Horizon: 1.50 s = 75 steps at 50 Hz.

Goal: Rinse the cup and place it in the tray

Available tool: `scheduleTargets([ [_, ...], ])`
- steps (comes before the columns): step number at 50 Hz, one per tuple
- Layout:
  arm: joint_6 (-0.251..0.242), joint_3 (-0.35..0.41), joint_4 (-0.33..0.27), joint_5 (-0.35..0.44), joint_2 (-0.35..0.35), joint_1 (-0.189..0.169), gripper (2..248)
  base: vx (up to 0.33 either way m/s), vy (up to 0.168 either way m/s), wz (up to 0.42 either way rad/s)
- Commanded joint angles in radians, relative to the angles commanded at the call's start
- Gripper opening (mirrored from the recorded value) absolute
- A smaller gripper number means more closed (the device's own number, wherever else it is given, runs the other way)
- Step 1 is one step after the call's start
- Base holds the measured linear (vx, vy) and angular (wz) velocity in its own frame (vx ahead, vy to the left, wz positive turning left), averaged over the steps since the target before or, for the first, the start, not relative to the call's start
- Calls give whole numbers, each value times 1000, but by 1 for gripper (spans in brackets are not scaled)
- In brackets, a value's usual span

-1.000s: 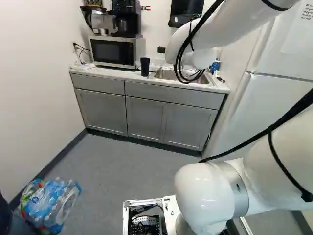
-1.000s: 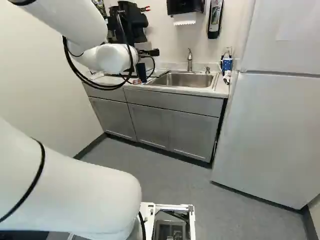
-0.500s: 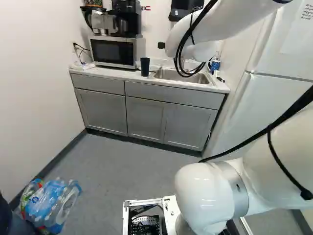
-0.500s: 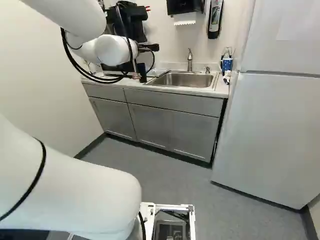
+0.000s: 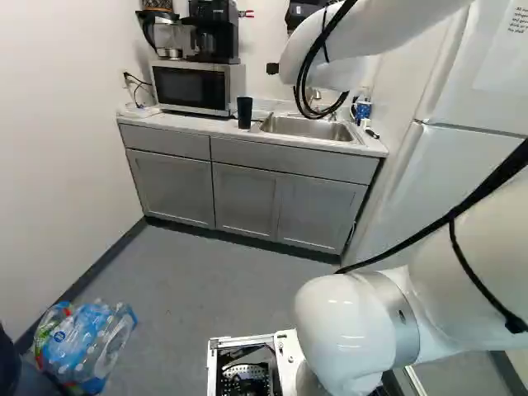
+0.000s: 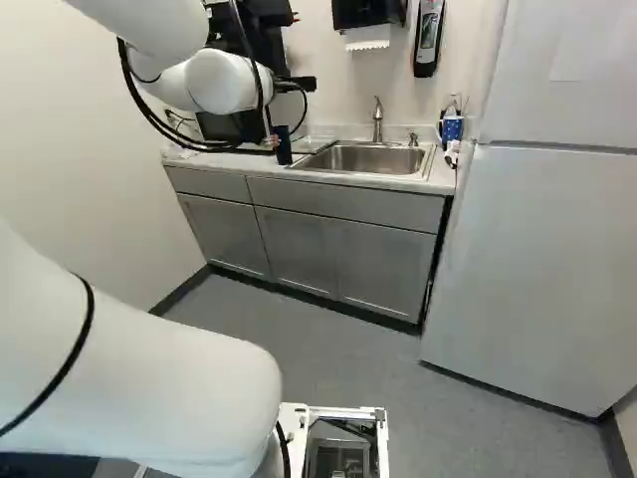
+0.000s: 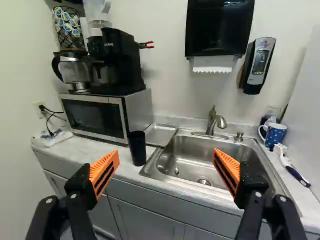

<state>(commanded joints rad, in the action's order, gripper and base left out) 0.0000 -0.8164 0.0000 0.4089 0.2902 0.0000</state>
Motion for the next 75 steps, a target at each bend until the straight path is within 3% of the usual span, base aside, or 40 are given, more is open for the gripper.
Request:
scheduleTargets([
  [24,0,-53,0,-31,-4,0,247,0,0,0],
  [75,0,-53,0,-31,-4,0,247,0,0,0],
])
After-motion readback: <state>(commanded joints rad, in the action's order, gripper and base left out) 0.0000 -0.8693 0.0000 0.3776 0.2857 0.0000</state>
